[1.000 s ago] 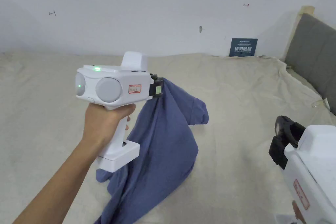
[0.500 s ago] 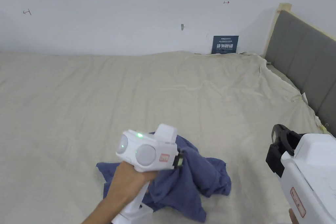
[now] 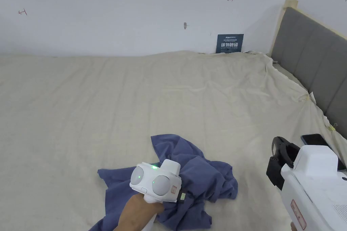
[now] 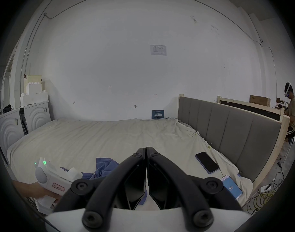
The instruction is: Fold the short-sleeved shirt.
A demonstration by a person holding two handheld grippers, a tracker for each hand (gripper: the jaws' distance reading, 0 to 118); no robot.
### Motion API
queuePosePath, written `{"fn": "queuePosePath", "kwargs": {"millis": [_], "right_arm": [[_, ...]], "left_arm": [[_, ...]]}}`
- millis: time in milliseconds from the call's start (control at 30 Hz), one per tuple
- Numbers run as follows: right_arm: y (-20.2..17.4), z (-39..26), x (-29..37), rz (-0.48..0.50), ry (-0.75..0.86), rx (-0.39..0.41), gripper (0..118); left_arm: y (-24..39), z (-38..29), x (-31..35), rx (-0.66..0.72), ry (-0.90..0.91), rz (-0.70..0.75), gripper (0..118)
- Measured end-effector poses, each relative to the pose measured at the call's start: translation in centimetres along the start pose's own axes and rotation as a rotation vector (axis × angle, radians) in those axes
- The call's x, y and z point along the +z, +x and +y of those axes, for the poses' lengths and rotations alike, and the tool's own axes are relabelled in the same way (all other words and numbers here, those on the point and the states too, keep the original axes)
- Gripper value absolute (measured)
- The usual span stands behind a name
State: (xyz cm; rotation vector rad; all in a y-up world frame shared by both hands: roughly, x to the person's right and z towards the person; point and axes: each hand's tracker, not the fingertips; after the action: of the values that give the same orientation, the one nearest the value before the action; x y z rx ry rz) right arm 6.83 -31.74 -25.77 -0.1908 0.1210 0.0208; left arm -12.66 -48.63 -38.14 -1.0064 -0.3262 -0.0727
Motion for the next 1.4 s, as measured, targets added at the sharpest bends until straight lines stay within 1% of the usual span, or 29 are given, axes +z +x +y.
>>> {"fn": "queuePosePath", "kwargs": {"millis": [100, 133, 167, 233, 267, 300, 400, 533, 600, 667, 733, 767, 900, 967, 1000, 1167, 1300, 1400], "right_arm": [[-0.1, 0.5, 0.1, 0.003, 0.007, 0.003, 0], [0.0, 0.4, 0.1, 0.004, 0.011, 0.004, 0], [0.0, 0.4, 0.1, 0.004, 0.014, 0.006, 0], [0.0, 0.4, 0.1, 0.005, 0.023, 0.007, 0], [4.4, -0.5, 2.1, 0.005, 0.027, 0.006, 0], [4.8, -0.6, 2.3, 0.006, 0.033, 0.006, 0], [4.6, 0.2, 2.2, 0.013, 0.046, 0.016, 0], [4.1, 1.2, 2.4, 0.024, 0.07, 0.018, 0], [3.9, 1.5, 2.4, 0.027, 0.078, 0.023, 0], [3.7, 1.5, 2.4, 0.031, 0.082, 0.023, 0], [3.7, 1.5, 2.4, 0.033, 0.088, 0.024, 0], [3.6, 1.4, 2.4, 0.033, 0.089, 0.025, 0], [3.4, 1.4, 2.4, 0.034, 0.092, 0.025, 0], [2.5, 1.7, 2.4, 0.034, 0.094, 0.022, 0], [2.4, 1.7, 2.4, 0.034, 0.095, 0.021, 0], [1.7, 1.6, 2.4, 0.039, 0.097, 0.021, 0], [1.1, 1.7, 2.6, 0.044, 0.098, 0.022, 0], [1.0, 1.8, 2.6, 0.048, 0.098, 0.022, 0]], "left_arm": [[-0.1, 0.2, 2.5, 0.001, 0.078, 0.023, 96], [-0.2, 0.4, 3.6, 0.014, 0.114, 0.031, 105], [-0.4, 0.6, 4.8, 0.025, 0.153, 0.033, 107], [-0.6, 0.9, 7.9, 0.062, 0.269, 0.048, 107], [-0.9, 1.1, 9.3, 0.074, 0.319, 0.055, 107], [-1.1, 1.1, 10.9, 0.085, 0.367, 0.069, 107], [-1.9, 0.7, 15.0, 0.057, 0.514, 0.124, 107], [-3.1, -0.5, 19.4, 0.064, 0.692, 0.251, 107], [-3.8, -1.1, 20.7, 0.075, 0.763, 0.317, 107], [-4.5, -1.7, 21.7, 0.096, 0.795, 0.388, 106], [-5.4, -2.4, 22.4, 0.118, 0.836, 0.429, 101], [-5.7, -2.8, 22.7, 0.121, 0.852, 0.424, 94], [-6.7, -4.2, 23.1, 0.101, 0.914, 0.471, 32], [-7.0, -4.7, 23.4, 0.106, 0.916, 0.47, 15], [-7.2, -4.8, 23.3, 0.112, 0.925, 0.47, 1], [-7.6, -5.3, 23.3, 0.133, 0.913, 0.447, 0], [-7.6, -5.3, 23.1, 0.123, 0.898, 0.448, 0], [-7.8, -4.9, 22.9, 0.14, 0.843, 0.428, 0]]}}
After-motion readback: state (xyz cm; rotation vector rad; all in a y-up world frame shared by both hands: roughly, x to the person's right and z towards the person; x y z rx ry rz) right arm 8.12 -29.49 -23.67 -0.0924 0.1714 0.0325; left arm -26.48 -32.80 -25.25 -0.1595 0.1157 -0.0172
